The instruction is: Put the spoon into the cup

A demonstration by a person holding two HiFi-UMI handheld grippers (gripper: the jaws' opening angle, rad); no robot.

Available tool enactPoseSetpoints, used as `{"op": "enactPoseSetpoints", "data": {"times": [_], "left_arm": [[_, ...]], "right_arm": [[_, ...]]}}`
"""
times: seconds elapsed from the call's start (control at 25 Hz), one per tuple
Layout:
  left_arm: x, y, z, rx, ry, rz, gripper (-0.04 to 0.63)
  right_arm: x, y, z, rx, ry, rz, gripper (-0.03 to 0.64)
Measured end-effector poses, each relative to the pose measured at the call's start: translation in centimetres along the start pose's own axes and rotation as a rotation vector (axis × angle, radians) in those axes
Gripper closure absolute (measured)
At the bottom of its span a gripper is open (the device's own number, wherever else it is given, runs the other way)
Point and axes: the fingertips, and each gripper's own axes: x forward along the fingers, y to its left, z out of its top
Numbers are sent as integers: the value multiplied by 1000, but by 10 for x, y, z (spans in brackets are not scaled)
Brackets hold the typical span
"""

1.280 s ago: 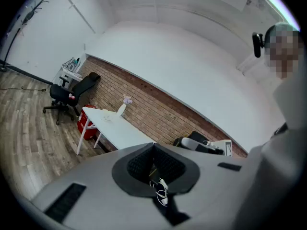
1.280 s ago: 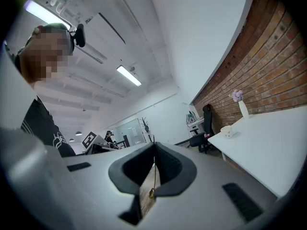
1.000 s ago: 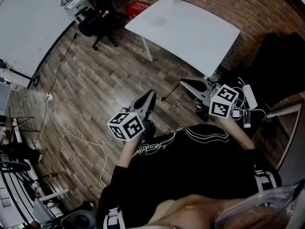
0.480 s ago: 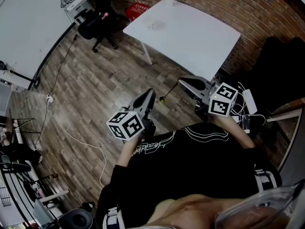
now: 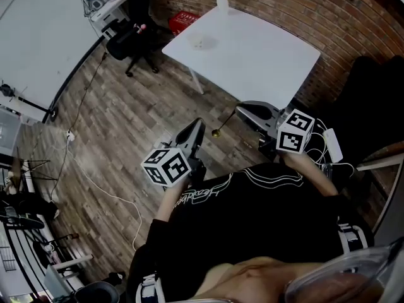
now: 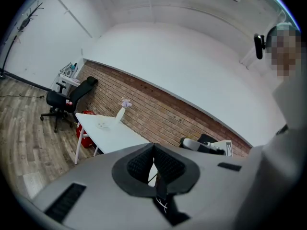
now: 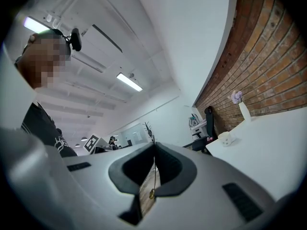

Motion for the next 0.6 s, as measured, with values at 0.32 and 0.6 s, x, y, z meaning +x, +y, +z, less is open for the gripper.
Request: {"op": "enactPoseSetpoints", "data": {"times": [0.32,0.6], "left_arm": [[19,7,9,9,-14,22,592],[34,36,13,-18,-1,27,592]], "right_arm": [[4,-23,9,-13,-7,12,617],[23,-51,6,8,-3,-7,617]]}}
